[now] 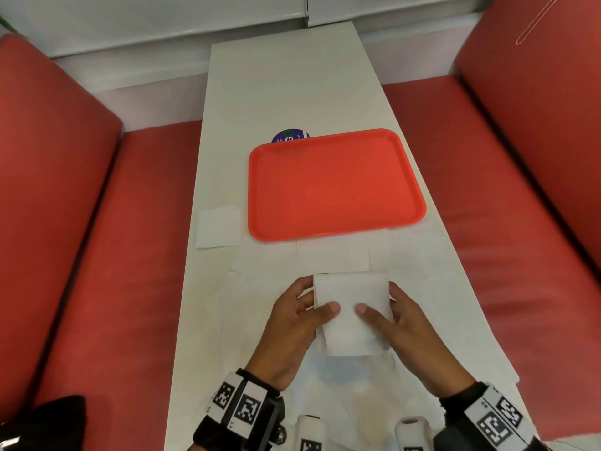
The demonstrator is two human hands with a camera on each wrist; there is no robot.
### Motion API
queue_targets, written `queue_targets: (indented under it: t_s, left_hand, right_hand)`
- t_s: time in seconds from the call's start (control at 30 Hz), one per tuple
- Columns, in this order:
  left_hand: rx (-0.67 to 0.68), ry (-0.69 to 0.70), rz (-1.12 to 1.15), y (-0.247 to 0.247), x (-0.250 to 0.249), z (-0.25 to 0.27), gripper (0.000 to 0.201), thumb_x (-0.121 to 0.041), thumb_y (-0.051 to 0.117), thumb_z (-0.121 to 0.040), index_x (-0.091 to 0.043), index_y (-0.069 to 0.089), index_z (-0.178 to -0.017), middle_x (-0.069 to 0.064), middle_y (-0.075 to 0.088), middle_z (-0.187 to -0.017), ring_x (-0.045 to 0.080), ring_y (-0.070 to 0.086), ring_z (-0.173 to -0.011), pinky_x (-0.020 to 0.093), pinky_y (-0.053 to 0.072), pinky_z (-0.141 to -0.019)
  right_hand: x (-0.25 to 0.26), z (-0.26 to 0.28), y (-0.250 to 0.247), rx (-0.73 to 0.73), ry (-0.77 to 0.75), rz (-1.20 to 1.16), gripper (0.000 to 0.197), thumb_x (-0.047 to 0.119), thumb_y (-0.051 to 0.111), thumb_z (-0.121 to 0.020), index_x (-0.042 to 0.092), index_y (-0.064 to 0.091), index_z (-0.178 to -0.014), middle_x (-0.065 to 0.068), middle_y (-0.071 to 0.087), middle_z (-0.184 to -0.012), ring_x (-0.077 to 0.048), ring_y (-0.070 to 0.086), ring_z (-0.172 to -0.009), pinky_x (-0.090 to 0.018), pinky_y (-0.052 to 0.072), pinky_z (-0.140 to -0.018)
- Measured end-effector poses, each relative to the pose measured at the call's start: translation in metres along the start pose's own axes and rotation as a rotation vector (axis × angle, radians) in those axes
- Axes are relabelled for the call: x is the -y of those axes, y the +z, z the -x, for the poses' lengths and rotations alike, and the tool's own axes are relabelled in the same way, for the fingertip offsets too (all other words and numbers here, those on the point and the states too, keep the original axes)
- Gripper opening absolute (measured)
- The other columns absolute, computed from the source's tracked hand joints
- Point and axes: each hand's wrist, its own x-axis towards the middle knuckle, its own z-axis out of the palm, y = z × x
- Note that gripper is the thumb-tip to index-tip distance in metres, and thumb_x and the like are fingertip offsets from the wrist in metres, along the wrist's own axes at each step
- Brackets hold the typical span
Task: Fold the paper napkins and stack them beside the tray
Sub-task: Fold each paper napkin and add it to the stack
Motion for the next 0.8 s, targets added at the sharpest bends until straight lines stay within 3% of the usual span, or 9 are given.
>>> queue_targets:
  t_s: [0.07,0.17,0.3,0.4,0.5,0.63,0.73,0.8]
  left_hand:
    - [0.007,-0.022,0.039,0.001,0.0,0.002,0.045,-0.01,0.072,-0.089,-0.007,0.058,-0.131,0.018,0.071,-0.123,0.035,0.066,-0.118,0.045,0.054,-0.099]
    - [0.018,-0.071,0.052,0.0,0.001,0.003,0.033,-0.019,0.061,-0.097,-0.008,0.063,-0.128,0.017,0.071,-0.123,0.031,0.069,-0.108,0.039,0.057,-0.085]
    - [0.011,-0.073,0.031,-0.006,0.0,-0.002,0.038,-0.016,0.055,-0.085,-0.014,0.069,-0.121,0.02,0.071,-0.114,0.03,0.066,-0.093,0.039,0.054,-0.076]
    - [0.033,-0.056,-0.029,-0.007,-0.004,-0.004,0.042,-0.005,0.058,-0.086,-0.018,0.065,-0.126,0.021,0.072,-0.115,0.028,0.069,-0.095,0.037,0.058,-0.077]
    - [0.067,-0.033,-0.058,-0.006,-0.005,-0.006,0.054,-0.004,0.069,-0.081,-0.018,0.06,-0.132,0.022,0.073,-0.115,0.031,0.072,-0.097,0.04,0.061,-0.078]
    - [0.107,-0.046,-0.109,-0.005,-0.005,-0.005,0.051,0.002,0.064,-0.092,-0.02,0.055,-0.138,0.021,0.073,-0.115,0.032,0.072,-0.098,0.041,0.06,-0.08]
    - [0.071,-0.028,-0.171,-0.005,-0.006,-0.005,0.055,-0.002,0.069,-0.089,-0.022,0.056,-0.138,0.018,0.076,-0.11,0.029,0.074,-0.096,0.038,0.06,-0.077]
    - [0.033,-0.008,-0.211,-0.006,-0.005,-0.007,0.054,-0.002,0.067,-0.092,-0.025,0.055,-0.139,0.015,0.077,-0.11,0.034,0.073,-0.101,0.044,0.061,-0.082]
  right_hand:
    - [-0.002,-0.001,0.001,-0.053,-0.018,-0.026,0.04,0.026,0.065,-0.092,0.023,0.056,-0.132,0.004,0.07,-0.126,-0.014,0.067,-0.115,-0.041,0.055,-0.098]
    - [0.001,-0.004,0.0,-0.096,0.013,-0.083,0.036,0.026,0.063,-0.093,0.022,0.059,-0.129,0.002,0.072,-0.121,-0.016,0.069,-0.112,-0.045,0.055,-0.098]
    - [0.006,-0.005,-0.005,-0.081,0.008,-0.055,0.034,0.023,0.063,-0.094,0.023,0.059,-0.128,0.006,0.073,-0.119,-0.012,0.07,-0.109,-0.033,0.058,-0.093]
    - [0.007,-0.005,-0.007,-0.071,-0.02,-0.014,0.035,0.023,0.064,-0.093,0.025,0.058,-0.128,0.01,0.072,-0.12,-0.009,0.069,-0.11,-0.027,0.058,-0.091]
    - [0.008,-0.005,-0.007,-0.073,-0.023,0.002,0.036,0.024,0.064,-0.093,0.025,0.057,-0.129,0.007,0.072,-0.121,-0.012,0.068,-0.112,-0.033,0.057,-0.093]
    - [0.009,-0.005,-0.006,-0.073,-0.06,0.001,0.035,0.022,0.062,-0.095,0.024,0.057,-0.13,0.008,0.071,-0.123,-0.01,0.066,-0.114,-0.031,0.055,-0.096]
    - [0.01,-0.006,-0.008,-0.037,-0.068,0.013,0.037,0.02,0.061,-0.095,0.023,0.056,-0.131,0.008,0.07,-0.125,-0.009,0.065,-0.116,-0.025,0.053,-0.097]
    - [0.01,-0.005,-0.011,-0.004,-0.062,0.028,0.04,0.021,0.062,-0.094,0.024,0.054,-0.133,0.01,0.068,-0.126,-0.008,0.064,-0.117,-0.023,0.054,-0.096]
